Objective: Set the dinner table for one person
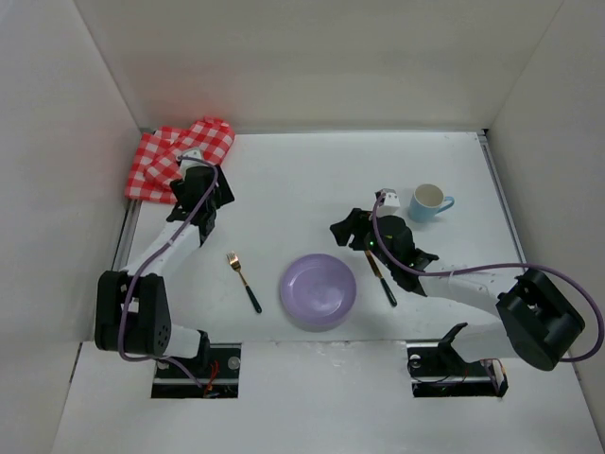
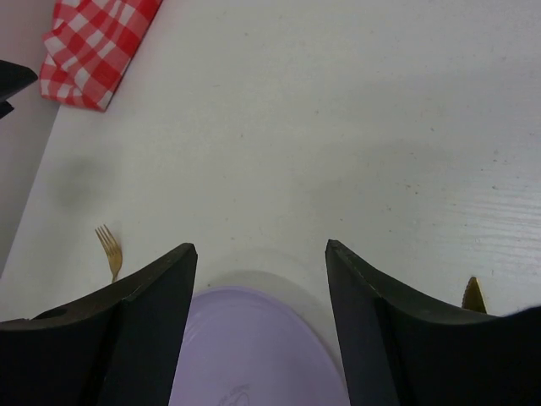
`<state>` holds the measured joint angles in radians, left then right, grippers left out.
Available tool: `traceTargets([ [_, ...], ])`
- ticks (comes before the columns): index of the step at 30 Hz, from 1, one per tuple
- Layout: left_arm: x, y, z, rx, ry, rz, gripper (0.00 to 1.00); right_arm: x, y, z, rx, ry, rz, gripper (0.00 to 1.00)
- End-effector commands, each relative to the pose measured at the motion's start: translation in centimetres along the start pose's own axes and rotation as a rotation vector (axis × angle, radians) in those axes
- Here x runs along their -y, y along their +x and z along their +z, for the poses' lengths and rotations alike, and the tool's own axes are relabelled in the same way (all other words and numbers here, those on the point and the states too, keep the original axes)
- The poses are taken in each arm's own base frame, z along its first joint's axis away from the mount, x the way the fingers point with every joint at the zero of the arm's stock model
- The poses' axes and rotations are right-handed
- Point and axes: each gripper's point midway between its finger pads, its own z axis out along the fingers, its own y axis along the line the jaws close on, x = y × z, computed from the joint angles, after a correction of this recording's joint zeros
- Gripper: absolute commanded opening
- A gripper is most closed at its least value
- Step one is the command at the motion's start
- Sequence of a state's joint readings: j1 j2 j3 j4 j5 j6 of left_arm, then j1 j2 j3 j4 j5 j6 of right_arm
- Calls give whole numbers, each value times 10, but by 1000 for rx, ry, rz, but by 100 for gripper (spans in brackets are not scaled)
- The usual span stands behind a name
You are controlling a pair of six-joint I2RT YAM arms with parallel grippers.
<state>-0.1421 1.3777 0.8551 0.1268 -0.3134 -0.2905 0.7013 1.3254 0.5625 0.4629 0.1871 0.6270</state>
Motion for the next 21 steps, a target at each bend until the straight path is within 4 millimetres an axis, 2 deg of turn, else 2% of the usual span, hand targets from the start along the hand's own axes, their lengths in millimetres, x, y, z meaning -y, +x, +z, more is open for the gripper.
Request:
traceTargets([
  [1,-23,16,-3,-58,-172,-313,73,-20,-25,2,64,-45,11,69],
  [2,-26,12,-1,-46,-175,-338,74,-20,-26,1,64,-47,12,67],
  [3,-29,8,1,-33,-179,-355,73,-21,-26,0,66,-50,11,61],
  [5,-37,-1,6,3,-197,-386,66,-23,-27,-1,65,-56,0,42],
  [7,-45,-6,12,38,-225,-415,56,-22,-30,-2,68,-52,-18,24],
  [10,-62,-16,22,83,-258,-479,37,-22,-31,-4,57,-39,-32,13],
  [13,-85,-29,29,134,-300,-542,34,-24,-29,-3,50,-42,-36,14],
  [14,-92,-32,31,147,-313,-555,34,-25,-28,-3,48,-44,-38,18],
  [17,-112,-41,47,160,-340,-607,45,-24,-28,-2,52,-45,-41,34],
  [21,-118,-43,76,101,-305,-628,49,-25,-30,-4,62,-54,-39,45],
])
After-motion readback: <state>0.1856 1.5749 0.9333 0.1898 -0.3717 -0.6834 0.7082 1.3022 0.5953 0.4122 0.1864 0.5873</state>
